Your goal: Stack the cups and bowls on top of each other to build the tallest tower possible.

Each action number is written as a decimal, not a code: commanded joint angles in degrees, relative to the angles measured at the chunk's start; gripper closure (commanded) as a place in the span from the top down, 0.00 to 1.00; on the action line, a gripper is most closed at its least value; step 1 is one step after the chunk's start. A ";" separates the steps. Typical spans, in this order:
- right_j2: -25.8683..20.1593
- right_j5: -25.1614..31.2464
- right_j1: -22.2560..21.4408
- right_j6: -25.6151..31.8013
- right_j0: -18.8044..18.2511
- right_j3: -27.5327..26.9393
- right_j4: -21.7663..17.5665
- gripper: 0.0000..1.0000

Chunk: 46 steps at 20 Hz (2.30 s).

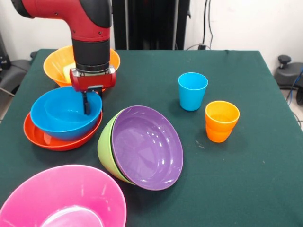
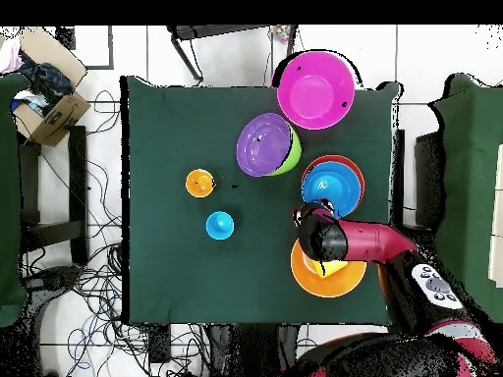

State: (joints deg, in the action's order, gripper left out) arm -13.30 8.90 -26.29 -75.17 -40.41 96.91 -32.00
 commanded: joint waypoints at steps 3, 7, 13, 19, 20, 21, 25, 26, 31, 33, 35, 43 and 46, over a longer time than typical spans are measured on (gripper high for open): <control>-6.25 0.09 1.64 1.31 -0.59 -2.42 -5.97 0.00; -6.55 1.43 1.14 1.15 -0.88 -2.12 -6.12 0.00; -4.16 2.72 -2.12 0.06 0.38 -1.02 -6.38 0.00; 1.06 1.75 -6.92 -1.13 4.57 -1.12 -8.32 0.00; 2.07 1.09 -7.33 -1.55 5.20 -1.39 -8.82 0.00; 3.42 0.55 -7.01 -2.14 6.42 -2.32 -9.36 0.00; 4.84 1.26 -7.09 -1.78 8.36 -5.03 -10.33 0.00; 4.99 1.47 -7.19 -1.55 8.57 -5.44 -10.51 0.00; 4.74 2.68 -7.78 -0.72 8.74 -6.33 -10.31 0.00; 4.85 3.10 -8.25 -0.55 8.90 -6.44 -10.28 0.00; 4.67 3.29 -8.46 -0.46 8.74 -6.62 -10.12 0.00; 4.57 4.33 -10.47 1.43 7.79 -6.68 -10.49 0.00; 5.46 5.34 -12.77 1.39 8.18 -6.29 -10.14 0.00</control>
State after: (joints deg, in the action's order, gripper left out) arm -7.11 8.40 -35.16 -75.17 -32.99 95.13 -38.77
